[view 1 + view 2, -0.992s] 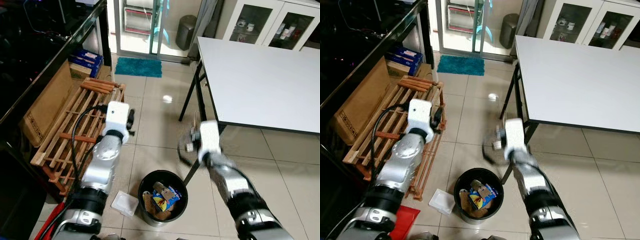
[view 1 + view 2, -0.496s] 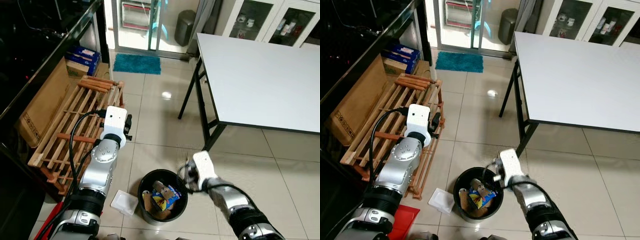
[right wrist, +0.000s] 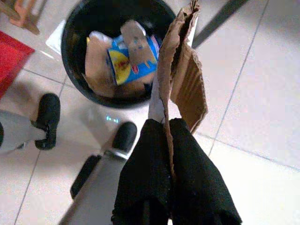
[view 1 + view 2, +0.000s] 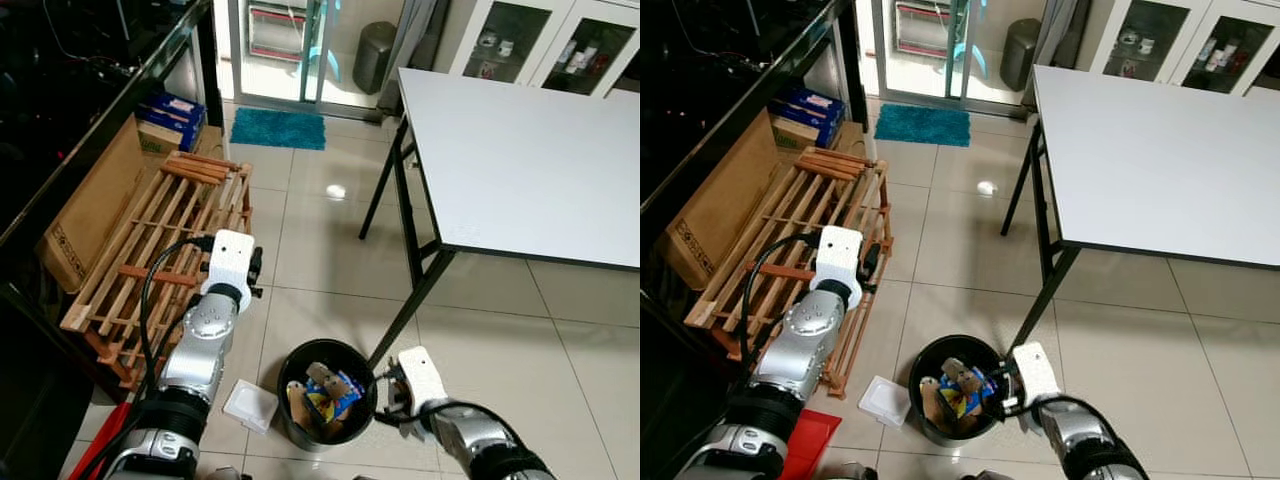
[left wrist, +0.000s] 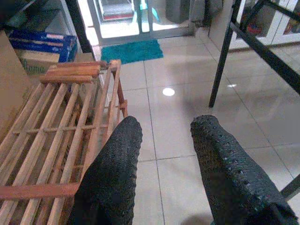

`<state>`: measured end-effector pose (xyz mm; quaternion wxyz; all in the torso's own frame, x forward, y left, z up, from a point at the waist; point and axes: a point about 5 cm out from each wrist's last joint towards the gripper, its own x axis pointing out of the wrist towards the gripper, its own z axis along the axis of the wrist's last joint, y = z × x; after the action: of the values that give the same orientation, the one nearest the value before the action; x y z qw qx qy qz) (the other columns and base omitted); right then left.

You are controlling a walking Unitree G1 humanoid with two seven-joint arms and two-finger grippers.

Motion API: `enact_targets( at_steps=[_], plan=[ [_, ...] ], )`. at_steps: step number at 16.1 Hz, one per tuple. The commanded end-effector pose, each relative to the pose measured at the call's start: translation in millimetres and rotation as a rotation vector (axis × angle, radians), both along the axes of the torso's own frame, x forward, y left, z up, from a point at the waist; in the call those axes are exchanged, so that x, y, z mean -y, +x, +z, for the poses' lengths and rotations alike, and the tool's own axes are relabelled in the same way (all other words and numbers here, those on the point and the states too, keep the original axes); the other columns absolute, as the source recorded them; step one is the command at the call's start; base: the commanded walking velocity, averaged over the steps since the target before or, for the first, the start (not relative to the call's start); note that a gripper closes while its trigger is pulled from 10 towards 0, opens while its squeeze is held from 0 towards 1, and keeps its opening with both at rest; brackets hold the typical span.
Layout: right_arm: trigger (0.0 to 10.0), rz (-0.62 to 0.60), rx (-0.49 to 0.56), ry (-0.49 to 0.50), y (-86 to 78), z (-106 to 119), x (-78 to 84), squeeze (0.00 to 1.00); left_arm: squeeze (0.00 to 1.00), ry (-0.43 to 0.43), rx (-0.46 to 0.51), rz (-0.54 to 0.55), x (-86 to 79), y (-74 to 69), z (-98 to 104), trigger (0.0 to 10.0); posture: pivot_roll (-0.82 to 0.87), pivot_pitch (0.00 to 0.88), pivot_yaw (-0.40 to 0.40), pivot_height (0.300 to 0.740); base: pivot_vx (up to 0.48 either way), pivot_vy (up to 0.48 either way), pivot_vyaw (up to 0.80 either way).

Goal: Picking trash to rubbish bin

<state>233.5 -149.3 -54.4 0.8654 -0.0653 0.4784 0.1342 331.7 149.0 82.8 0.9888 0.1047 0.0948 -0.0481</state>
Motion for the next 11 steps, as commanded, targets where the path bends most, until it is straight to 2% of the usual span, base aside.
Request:
enact_targets(
  at_steps=[1,4,5,6,7,8,11],
  plan=[
    [10.0,-0.035,0.001,-0.014,-4.9,-4,6.4,0.00,0.00,0.007,-0.026,-0.019,5.0,-3.1,-7,10.0,-0.02,0.084,-0.115,0.740,0.000,0.000,0.00],
    [10.0,-0.054,0.043,0.030,2.7,0,-4.4,0.00,0.00,0.016,-0.108,-0.060,10.2,-8.0,-26,10.0,-0.02,0.110,-0.114,0.740,0.000,0.000,0.00],
    [10.0,-0.045,0.056,0.044,6.1,1,-10.5,0.00,0.00,-0.015,-0.168,-0.086,14.0,-13.0,-38,10.0,-0.02,0.124,-0.114,0.740,0.000,0.000,0.00],
    [10.0,-0.035,0.067,0.049,7.9,3,-14.3,0.00,0.00,-0.003,-0.200,-0.105,15.6,-16.4,-46,10.0,-0.02,0.135,-0.113,0.740,0.000,0.000,0.00],
    [10.0,-0.012,0.078,0.070,10.9,5,-23.2,0.00,0.00,-0.007,-0.268,-0.172,18.1,-20.0,-53,10.0,-0.02,0.149,-0.110,0.740,0.000,0.000,0.00],
    [10.0,0.002,0.086,0.073,13.1,6,-29.3,0.00,0.00,0.015,-0.347,-0.210,20.6,-28.7,-68,10.0,-0.03,0.167,-0.110,0.740,0.000,0.000,0.00],
    [10.0,0.040,0.080,0.074,11.5,5,-40.2,0.00,0.00,0.061,-0.453,-0.249,14.6,-46.4,-91,10.0,-0.03,0.216,-0.110,0.740,0.000,0.000,0.00]
  ],
)
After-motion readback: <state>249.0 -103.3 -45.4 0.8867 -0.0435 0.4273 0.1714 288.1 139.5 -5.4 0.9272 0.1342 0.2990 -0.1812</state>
